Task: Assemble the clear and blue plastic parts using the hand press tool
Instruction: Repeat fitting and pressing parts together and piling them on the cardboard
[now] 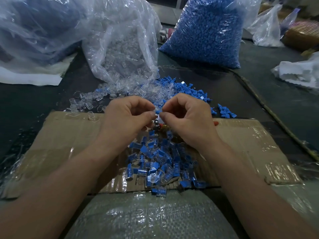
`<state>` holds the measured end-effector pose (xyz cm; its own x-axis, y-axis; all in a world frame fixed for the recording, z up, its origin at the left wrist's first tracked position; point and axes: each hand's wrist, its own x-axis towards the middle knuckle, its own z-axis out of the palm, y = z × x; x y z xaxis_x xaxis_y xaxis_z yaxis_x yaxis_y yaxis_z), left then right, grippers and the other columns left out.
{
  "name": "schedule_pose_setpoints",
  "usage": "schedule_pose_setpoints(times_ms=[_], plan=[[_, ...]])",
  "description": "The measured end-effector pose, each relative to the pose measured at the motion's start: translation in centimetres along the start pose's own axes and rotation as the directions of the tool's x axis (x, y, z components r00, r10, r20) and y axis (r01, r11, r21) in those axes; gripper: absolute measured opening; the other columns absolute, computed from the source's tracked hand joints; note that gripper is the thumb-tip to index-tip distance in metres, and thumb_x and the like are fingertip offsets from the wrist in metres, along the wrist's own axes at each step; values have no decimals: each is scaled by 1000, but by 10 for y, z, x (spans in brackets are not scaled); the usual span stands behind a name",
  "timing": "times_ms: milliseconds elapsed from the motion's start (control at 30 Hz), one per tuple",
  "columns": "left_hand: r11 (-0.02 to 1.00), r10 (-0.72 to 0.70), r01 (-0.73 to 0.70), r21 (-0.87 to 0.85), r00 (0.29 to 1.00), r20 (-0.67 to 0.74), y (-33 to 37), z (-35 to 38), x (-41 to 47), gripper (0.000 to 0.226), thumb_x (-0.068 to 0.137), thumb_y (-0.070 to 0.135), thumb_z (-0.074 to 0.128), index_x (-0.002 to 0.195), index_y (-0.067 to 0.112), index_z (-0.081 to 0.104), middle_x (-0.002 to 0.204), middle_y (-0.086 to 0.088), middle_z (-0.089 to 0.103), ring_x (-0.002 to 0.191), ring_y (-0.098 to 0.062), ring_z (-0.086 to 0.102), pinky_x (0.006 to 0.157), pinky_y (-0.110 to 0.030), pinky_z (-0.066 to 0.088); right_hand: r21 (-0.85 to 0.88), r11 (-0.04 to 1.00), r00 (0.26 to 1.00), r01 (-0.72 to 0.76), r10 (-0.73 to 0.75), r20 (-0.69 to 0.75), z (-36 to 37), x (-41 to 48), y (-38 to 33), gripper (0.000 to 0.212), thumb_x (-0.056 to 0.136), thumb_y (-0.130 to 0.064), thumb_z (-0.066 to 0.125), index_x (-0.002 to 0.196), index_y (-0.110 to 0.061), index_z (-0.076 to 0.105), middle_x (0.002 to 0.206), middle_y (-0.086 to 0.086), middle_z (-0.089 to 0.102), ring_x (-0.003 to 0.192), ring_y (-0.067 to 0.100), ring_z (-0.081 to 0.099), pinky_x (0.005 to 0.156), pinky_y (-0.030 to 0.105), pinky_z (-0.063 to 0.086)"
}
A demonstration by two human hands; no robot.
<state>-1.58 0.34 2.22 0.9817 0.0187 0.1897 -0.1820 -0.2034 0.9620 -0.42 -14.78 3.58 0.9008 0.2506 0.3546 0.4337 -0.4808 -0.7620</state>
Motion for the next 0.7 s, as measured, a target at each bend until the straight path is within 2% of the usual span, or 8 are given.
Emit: schedule_pose_setpoints(times_ms=[167,300,400,500,600,700], plan=[[1000,16,-16,-6,1000,26,2,1,-2,19,76,5,69,75,23,64,68,4,70,55,-6,66,52,-15,52,5,999,999,36,-36,-3,2,0,1,22,74,-14,75,72,-27,56,65,-14,56,62,-4,54,55,8,42],[994,-37,41,-104,998,41,4,-2,-1,17,78,1,66,75,18,64,68,-3,70,55,-12,65,55,-18,54,19,999,999,45,-46,24,2,-1,2,21,74,-22,74,86,-26,57,79,-14,58,73,-1,57,66,12,48],[981,-68,81,-175,995,76,5,-3,0,13,75,2,66,75,15,64,65,-4,70,56,-13,65,55,-17,53,87,995,998,46,-51,46,1,-1,2,22,75,-16,72,92,-25,60,84,-15,61,79,1,61,73,13,50],[973,-86,104,-205,992,97,7,-4,-1,8,68,8,68,72,13,64,62,-4,68,55,-14,64,53,-18,53,153,986,994,69,-81,71,0,-2,2,20,75,-11,71,86,-26,62,81,-12,64,77,3,63,71,15,51],[963,-116,136,-230,988,99,7,-3,1,14,73,-2,66,67,11,63,54,-5,65,47,-12,61,48,-18,51,192,978,990,87,-107,95,-1,-2,4,26,72,-10,73,86,-30,62,80,-13,63,76,1,63,70,13,50],[940,-166,193,-282,979,116,7,-4,3,15,74,-4,64,67,9,62,51,-5,64,43,-11,59,44,-17,49,189,973,984,132,-152,92,-1,-1,7,32,71,-6,74,93,-27,62,85,-13,63,80,2,63,75,16,51]])
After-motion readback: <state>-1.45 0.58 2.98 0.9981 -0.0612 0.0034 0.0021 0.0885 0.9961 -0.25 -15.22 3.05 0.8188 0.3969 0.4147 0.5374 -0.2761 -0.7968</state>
